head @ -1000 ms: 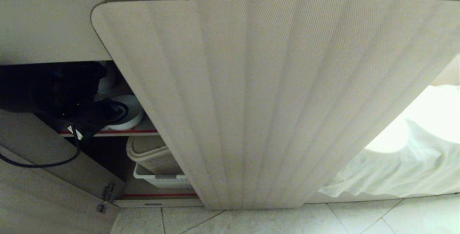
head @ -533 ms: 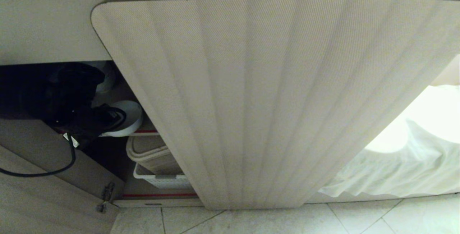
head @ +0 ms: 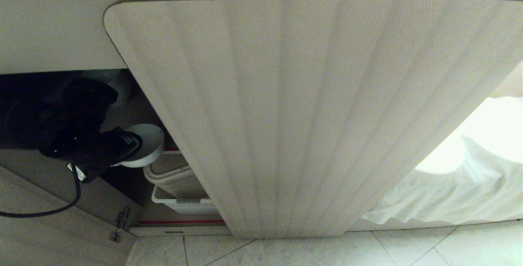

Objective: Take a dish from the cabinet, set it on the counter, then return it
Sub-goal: Take the bowl from the cabinet, then place it on the table

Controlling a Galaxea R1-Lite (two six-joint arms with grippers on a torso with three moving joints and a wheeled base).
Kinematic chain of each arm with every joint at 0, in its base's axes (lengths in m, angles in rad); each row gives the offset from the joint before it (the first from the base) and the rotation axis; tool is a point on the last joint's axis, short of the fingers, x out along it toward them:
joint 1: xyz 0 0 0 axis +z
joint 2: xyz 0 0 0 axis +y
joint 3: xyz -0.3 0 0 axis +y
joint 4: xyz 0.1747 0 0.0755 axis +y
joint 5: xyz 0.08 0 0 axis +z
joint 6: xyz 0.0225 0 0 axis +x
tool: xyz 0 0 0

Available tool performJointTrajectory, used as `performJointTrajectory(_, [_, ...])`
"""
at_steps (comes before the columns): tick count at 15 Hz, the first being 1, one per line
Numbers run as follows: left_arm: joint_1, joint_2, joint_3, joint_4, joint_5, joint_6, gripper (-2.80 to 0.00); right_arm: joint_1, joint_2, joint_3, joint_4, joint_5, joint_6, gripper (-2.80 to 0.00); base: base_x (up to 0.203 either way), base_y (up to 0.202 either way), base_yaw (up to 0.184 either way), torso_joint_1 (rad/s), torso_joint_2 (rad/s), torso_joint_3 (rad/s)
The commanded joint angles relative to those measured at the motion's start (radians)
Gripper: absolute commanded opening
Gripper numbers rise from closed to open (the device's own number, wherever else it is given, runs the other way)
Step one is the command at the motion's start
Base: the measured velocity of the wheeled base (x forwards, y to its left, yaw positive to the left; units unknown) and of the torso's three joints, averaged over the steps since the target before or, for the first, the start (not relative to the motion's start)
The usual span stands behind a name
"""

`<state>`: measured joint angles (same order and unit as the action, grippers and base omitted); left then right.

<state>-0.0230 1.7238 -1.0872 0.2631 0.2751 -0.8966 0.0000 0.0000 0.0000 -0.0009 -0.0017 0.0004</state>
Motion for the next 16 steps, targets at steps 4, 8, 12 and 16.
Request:
performJointTrajectory(4, [0.000,-0.083,0.088,-0.001,0.001,-0.006,-2.80,0.000,0.000,0.000,0.001,0.000,0.000,-2.80,0.000,0.000,0.000,0.000,0.00,0.000])
performJointTrajectory(8, [-0.003,-0.138,0.134,-0.001,0.001,-0.006,-2.80,0.000,0.000,0.000,0.001,0.000,0.000,-2.80,0.000,0.000,0.000,0.000,0.00,0.000])
performJointTrajectory(12, [-0.007,-0.207,0.202,0.000,-0.002,-0.002,-2.80,0.000,0.000,0.000,0.000,0.000,0.000,-2.80,0.000,0.000,0.000,0.000,0.00,0.000])
performJointTrajectory(16, [-0.015,-0.303,0.320,0.001,-0.008,0.002,-2.80,0.000,0.000,0.000,0.000,0.000,0.000,-2.80,0.000,0.000,0.000,0.000,0.00,0.000])
